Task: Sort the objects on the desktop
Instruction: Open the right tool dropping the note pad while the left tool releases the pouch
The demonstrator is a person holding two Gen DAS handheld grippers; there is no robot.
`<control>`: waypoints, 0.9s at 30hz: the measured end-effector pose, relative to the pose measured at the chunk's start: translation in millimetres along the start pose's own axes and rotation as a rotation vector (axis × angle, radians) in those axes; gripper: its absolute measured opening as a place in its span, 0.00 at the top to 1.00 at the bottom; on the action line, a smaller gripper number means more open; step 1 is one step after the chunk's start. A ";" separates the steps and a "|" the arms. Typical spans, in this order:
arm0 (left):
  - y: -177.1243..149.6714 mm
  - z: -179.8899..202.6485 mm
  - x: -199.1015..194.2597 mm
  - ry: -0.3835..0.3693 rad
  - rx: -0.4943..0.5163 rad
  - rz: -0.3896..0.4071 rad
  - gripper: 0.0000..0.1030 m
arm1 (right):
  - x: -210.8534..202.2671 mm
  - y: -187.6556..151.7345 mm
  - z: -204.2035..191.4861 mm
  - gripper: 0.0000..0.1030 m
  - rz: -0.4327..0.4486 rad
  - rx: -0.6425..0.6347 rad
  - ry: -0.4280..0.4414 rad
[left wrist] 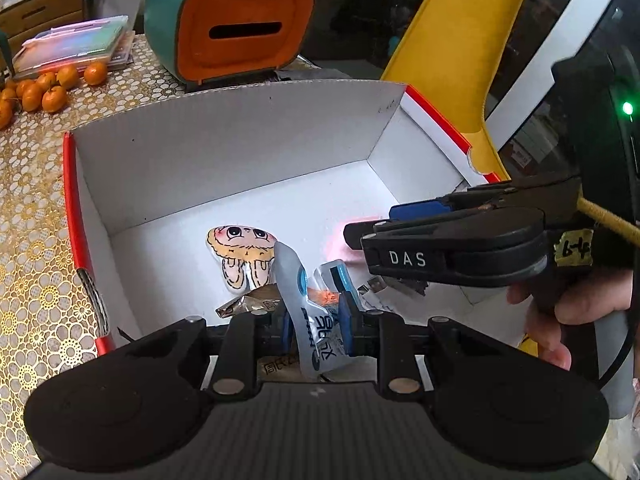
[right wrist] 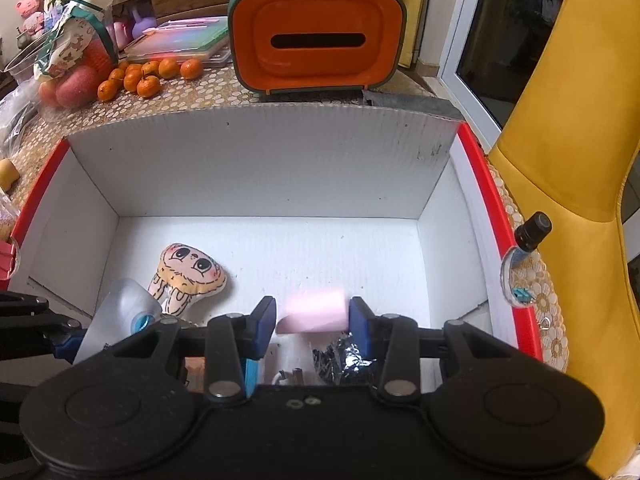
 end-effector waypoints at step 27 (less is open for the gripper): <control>-7.2 8.3 -52.2 -0.008 0.064 0.117 0.37 | -47.8 -8.3 3.4 0.38 0.106 0.069 0.071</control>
Point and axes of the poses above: each gripper's, at about its wrist camera, not at the fingertips, and x roughly the way its jaws point, z to its right, y to its top, the point moved 10 cm from there along x, roughly the way its jaws point, and after that the axes turned 6 degrees about y, right-handed, at the moved point
